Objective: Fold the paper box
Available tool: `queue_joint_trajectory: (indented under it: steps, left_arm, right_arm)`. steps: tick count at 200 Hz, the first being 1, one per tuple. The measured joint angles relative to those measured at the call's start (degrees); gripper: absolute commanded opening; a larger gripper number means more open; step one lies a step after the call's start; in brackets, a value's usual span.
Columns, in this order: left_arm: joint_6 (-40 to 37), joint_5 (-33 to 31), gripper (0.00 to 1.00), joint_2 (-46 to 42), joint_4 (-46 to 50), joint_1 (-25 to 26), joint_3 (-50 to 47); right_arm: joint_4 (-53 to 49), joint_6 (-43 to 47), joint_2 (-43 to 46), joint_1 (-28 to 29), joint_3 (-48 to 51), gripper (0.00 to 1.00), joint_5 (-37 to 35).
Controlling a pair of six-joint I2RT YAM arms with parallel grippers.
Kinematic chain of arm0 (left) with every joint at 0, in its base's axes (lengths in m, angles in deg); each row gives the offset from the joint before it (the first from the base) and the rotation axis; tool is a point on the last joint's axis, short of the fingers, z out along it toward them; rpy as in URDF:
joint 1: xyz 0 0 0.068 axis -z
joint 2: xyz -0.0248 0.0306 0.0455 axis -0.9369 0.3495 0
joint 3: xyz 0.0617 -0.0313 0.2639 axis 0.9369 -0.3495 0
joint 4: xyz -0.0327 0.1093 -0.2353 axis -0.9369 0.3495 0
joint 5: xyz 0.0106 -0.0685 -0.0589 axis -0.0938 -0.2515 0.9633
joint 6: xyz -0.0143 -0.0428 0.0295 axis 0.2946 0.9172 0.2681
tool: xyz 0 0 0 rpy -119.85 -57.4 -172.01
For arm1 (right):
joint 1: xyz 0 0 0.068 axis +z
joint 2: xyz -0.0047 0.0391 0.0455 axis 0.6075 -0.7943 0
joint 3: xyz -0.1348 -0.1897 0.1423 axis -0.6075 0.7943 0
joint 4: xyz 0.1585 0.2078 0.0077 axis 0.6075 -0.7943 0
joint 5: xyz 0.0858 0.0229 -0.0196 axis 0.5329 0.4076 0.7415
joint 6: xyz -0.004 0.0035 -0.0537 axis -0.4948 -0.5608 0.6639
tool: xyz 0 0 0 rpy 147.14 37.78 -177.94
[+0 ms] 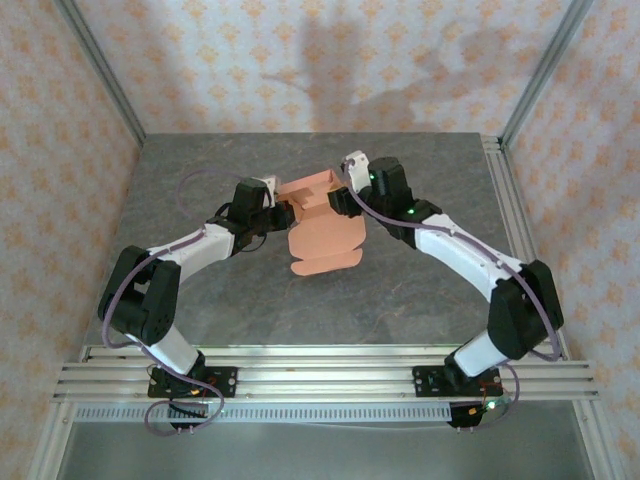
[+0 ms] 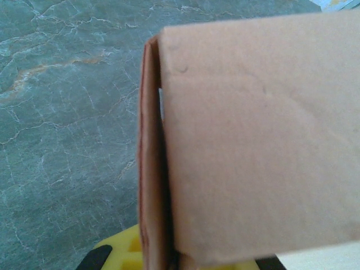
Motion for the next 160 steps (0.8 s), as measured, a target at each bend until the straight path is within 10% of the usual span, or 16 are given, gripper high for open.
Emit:
queue_joint_trajectory:
  steps: [56, 160]
  left_arm:
    - [-0.2, -0.2, 0.00, 0.0, 0.4, -0.1, 0.0]
    - [-0.4, -0.7, 0.00, -0.3, 2.2, -0.5, 0.0]
  right_arm:
    - [-1.7, 2.1, -4.4, 0.1, -3.0, 0.48, -0.1]
    - [-1.7, 8.9, -11.6, 8.0, -9.2, 0.32, -24.9]
